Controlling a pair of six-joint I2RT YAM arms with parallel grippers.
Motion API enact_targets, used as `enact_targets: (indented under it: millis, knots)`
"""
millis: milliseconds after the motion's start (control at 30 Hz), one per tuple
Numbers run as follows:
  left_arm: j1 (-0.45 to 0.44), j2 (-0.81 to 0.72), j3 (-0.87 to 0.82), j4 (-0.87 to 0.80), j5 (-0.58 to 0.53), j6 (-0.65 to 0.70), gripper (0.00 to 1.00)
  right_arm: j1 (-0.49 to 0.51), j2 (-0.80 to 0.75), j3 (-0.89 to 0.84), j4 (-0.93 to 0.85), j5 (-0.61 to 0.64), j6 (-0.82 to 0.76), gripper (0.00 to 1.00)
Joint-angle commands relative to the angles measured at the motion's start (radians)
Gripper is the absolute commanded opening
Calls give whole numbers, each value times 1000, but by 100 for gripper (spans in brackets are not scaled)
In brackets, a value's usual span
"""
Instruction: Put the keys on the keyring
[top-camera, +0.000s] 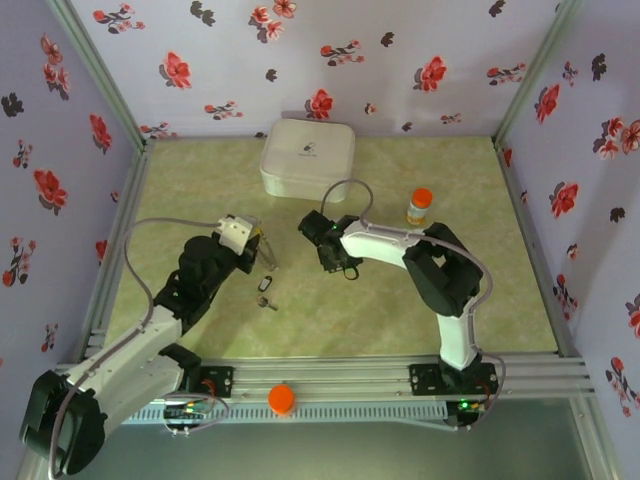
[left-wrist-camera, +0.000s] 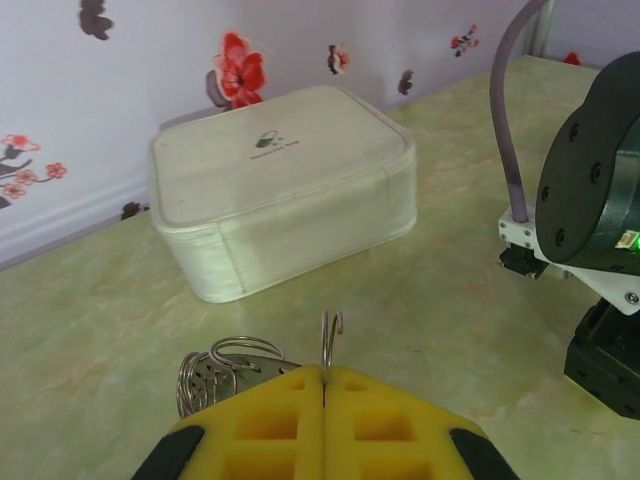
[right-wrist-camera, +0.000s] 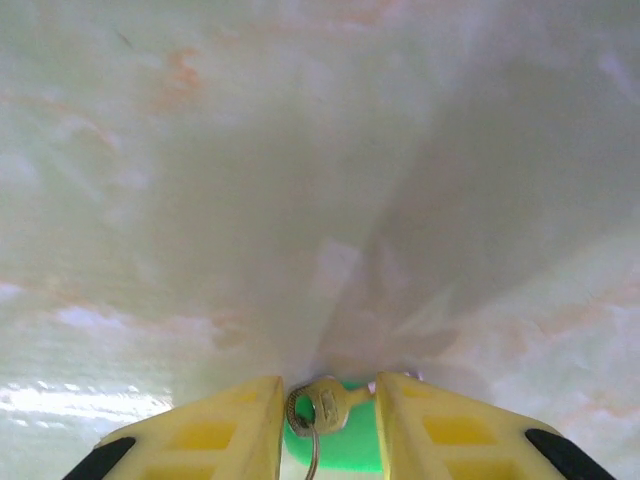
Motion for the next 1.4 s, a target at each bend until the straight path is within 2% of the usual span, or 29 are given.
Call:
enact_targets:
  millis: [0,67,200,333,467,900,1200,1367]
  knots:
    - [0,17,26,82,86,-18,0,4,-58,-23,-56,38,27,34]
    - [-3,27,23,98,117,-26,0,4,-86,-32,-50,31,59,37]
    - [-16,48,18,110,143,-40,0,4,-138,-71,40,-72,166,42]
    - [-39,48,17,102,144,-42,0,3,-160,-88,51,-45,293,42]
    - [-53,52,12,102,144,-40,0,6,-149,-101,50,-28,350,39]
    - [-59,53,14,91,150,-24,0,3,-67,-81,57,-22,363,28]
    - [-60,58,14,88,150,-21,0,2,-60,-86,66,-15,359,18]
    - [-60,54,18,78,151,-14,0,2,-63,-91,66,-11,361,16]
